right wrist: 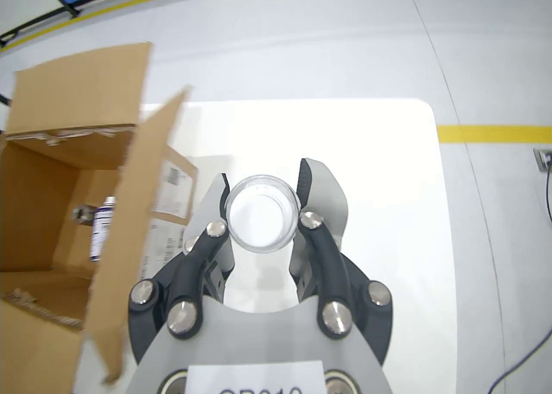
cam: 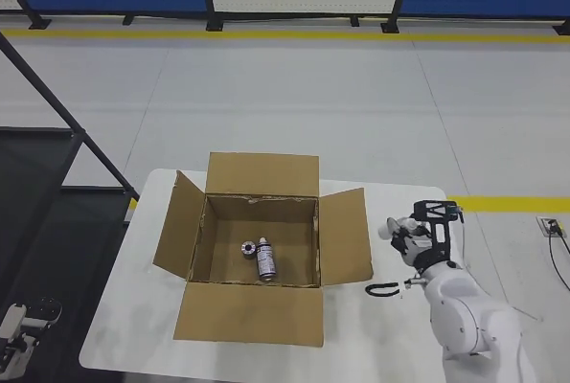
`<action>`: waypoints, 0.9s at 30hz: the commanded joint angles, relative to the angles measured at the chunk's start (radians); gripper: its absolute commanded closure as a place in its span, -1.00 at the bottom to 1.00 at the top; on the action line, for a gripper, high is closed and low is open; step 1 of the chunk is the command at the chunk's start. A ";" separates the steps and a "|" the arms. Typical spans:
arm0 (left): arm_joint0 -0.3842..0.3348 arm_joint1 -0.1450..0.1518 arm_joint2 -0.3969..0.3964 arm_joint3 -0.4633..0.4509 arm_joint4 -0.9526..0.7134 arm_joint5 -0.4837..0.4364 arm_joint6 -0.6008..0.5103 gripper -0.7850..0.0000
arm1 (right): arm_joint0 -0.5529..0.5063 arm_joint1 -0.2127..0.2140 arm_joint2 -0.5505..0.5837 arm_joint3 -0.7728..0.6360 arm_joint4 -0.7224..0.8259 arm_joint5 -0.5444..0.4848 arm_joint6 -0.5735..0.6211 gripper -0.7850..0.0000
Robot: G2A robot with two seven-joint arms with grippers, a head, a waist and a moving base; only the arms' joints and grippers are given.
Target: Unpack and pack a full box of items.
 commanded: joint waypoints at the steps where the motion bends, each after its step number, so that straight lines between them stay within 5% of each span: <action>1: 0.000 0.000 0.000 0.000 0.000 0.000 0.000 -1.00 | -0.020 -0.003 -0.079 -0.073 -0.048 0.015 -0.023 1.00; 13: 0.000 0.000 0.000 0.000 0.000 0.000 0.000 -1.00 | 0.017 -0.043 -0.420 -0.099 -0.198 0.204 -0.311 1.00; 19: 0.000 0.000 0.000 0.000 0.000 0.000 0.000 -1.00 | 0.091 -0.058 -0.516 0.025 -0.229 0.153 -0.158 1.00; 27: 0.000 0.000 0.000 0.000 0.000 0.000 0.000 -1.00 | 0.381 -0.130 -0.654 0.413 -0.223 0.257 0.044 1.00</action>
